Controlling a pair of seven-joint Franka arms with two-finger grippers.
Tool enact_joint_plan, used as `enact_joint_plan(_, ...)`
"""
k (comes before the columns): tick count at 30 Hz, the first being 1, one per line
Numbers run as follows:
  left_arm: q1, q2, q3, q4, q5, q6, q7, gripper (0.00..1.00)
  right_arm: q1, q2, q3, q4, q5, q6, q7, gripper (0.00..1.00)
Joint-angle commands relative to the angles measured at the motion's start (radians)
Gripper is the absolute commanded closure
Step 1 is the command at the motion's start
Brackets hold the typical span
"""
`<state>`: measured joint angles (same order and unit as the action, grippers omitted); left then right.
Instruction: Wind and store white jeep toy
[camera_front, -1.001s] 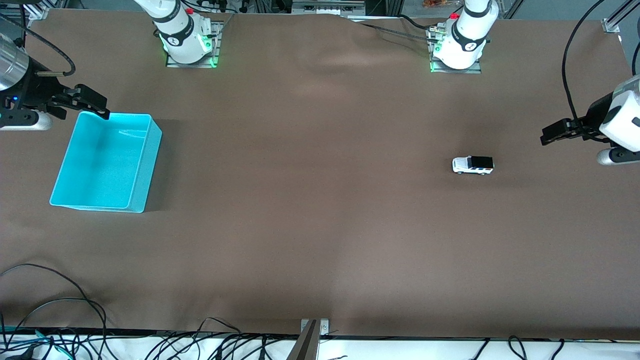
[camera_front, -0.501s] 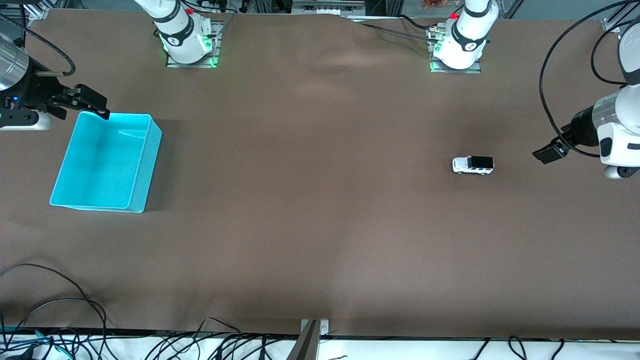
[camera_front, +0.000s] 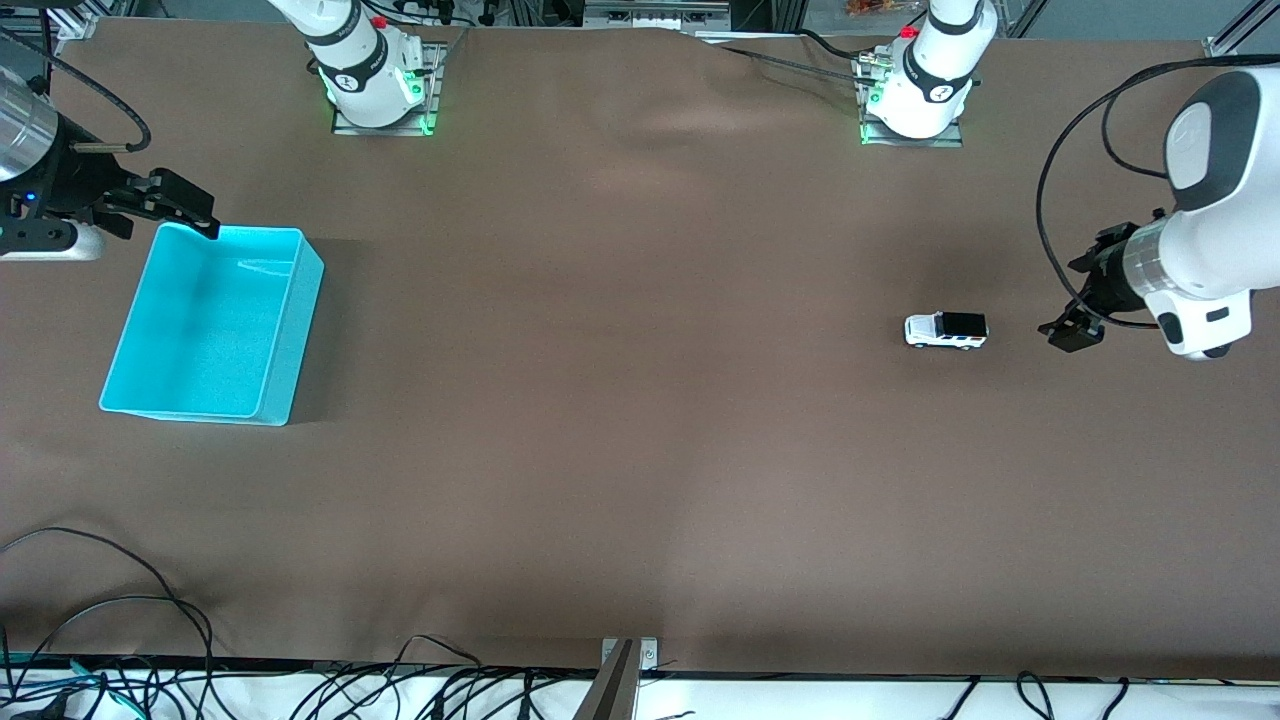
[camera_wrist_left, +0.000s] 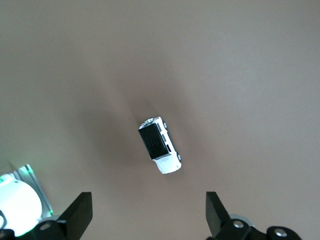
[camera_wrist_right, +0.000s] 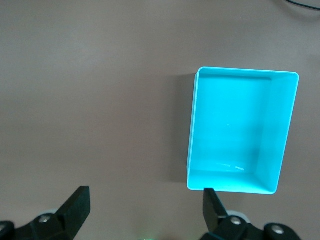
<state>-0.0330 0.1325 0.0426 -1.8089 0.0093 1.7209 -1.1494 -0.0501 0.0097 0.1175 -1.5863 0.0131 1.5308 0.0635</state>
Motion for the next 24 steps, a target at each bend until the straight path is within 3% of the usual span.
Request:
enact_joint_plan(1, -0.004, -0.028, -0.009, -0.105, 0.004, 0.101, -0.146, 0.00, -0.005, 0.003, 0.005, 0.017, -0.001, -0.005, 0.006, 0.00)
enact_joint_plan(11, -0.001, -0.065, -0.023, -0.300, 0.014, 0.295, -0.294, 0.00, -0.005, 0.003, 0.005, 0.017, -0.002, -0.005, 0.006, 0.00)
enact_joint_plan(24, 0.008, -0.077, -0.023, -0.556, 0.017, 0.652, -0.461, 0.00, -0.005, 0.003, 0.005, 0.017, -0.002, -0.005, 0.006, 0.00)
